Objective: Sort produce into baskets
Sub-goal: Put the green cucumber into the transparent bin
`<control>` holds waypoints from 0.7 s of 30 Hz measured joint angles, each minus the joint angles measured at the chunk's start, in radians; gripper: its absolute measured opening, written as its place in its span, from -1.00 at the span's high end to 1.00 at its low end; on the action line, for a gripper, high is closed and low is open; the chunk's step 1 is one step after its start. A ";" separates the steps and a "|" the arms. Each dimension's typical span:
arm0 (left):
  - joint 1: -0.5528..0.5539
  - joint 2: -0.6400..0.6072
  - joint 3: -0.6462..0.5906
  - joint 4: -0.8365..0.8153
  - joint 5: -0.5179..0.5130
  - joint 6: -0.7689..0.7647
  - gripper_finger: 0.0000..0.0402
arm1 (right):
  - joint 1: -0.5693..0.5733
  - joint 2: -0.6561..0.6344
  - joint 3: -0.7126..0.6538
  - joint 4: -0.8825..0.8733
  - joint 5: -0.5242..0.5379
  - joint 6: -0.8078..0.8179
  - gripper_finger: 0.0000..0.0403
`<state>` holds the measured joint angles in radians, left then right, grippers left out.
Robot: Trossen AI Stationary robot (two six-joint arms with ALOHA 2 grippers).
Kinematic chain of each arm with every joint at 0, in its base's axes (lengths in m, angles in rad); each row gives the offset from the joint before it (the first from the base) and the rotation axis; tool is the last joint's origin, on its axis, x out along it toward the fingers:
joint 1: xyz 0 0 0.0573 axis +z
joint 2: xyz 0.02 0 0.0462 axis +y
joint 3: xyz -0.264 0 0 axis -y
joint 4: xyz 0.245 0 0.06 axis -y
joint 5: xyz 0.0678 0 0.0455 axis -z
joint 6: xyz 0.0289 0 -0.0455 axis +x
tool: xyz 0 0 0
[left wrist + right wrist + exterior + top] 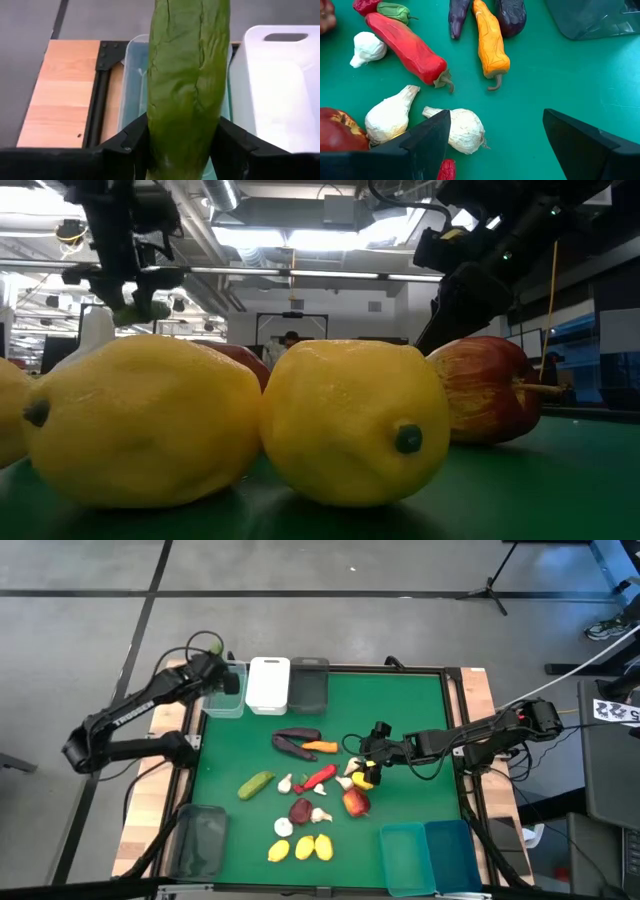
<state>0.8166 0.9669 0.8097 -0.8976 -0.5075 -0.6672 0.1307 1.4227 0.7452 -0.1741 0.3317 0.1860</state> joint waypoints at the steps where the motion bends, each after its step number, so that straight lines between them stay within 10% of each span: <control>1: 0.012 0.016 0.000 0.014 0.008 0.012 0.22 | 0.000 0.000 0.000 0.000 0.000 0.000 -0.57; 21: 0.097 0.206 -0.001 0.057 0.122 0.076 0.22 | 0.000 0.000 0.000 -0.002 -0.001 0.000 -0.57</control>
<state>0.9140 1.1725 0.8089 -0.8410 -0.3857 -0.5909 0.1307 1.4227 0.7452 -0.1761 0.3309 0.1858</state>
